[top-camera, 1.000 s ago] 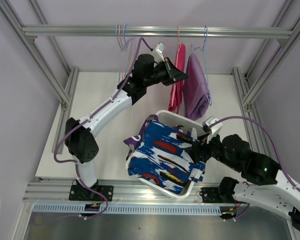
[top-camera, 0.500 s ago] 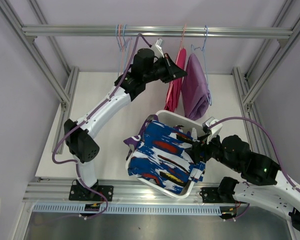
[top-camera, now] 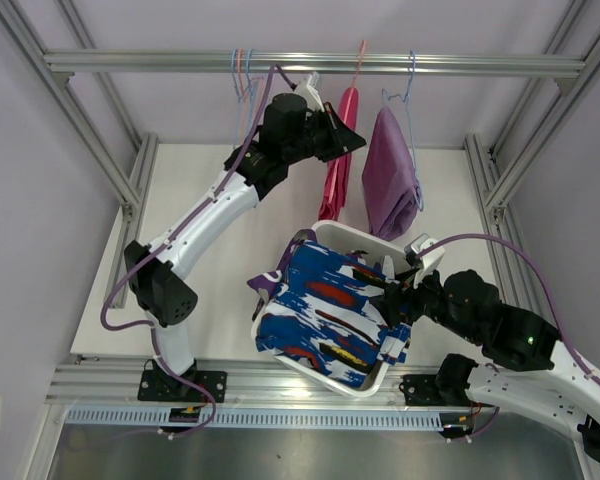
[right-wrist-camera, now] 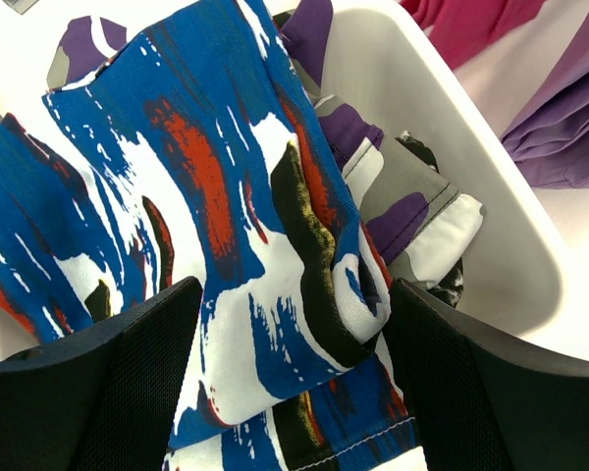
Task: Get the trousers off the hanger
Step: Pick up the hanger from the clothesline.
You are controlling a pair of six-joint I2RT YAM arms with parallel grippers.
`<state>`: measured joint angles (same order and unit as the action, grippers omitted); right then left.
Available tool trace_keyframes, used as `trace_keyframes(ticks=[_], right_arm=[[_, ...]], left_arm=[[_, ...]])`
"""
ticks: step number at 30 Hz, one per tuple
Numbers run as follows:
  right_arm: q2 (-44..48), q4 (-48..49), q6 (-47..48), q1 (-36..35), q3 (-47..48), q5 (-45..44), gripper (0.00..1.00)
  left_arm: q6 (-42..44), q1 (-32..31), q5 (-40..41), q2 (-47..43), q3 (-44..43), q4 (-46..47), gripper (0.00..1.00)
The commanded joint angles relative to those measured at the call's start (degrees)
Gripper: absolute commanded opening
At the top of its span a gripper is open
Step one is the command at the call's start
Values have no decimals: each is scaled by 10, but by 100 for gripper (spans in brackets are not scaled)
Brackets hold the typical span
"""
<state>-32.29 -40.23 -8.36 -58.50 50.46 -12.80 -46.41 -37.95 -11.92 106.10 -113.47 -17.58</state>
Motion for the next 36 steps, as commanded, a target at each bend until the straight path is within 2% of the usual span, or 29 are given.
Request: trace_keyframes(ticks=[1, 3, 15, 21, 24, 25, 28, 36], right_arm=[[0, 16, -2, 1, 1, -3, 82], [0, 16, -1, 1, 0, -6, 82], [-8, 22, -3, 1, -1, -2, 82], [-13, 23, 3, 1, 5, 5, 82], [-25, 21, 4, 1, 12, 4, 82], [-41, 22, 4, 1, 19, 13, 82], [-53, 23, 5, 1, 24, 16, 83], [-102, 33, -4, 1, 58, 17, 82]], left_arm=[[58, 7, 53, -68, -76, 86, 0], [68, 11, 57, -69, -93, 65, 1], [82, 42, 58, -111, -73, 43, 1], [113, 43, 80, -182, 24, 50, 1], [141, 43, 108, -232, 70, 50, 1], [162, 43, 117, -273, 106, 43, 1], [171, 43, 136, -302, 127, 40, 1], [175, 43, 162, -408, 287, 59, 0]])
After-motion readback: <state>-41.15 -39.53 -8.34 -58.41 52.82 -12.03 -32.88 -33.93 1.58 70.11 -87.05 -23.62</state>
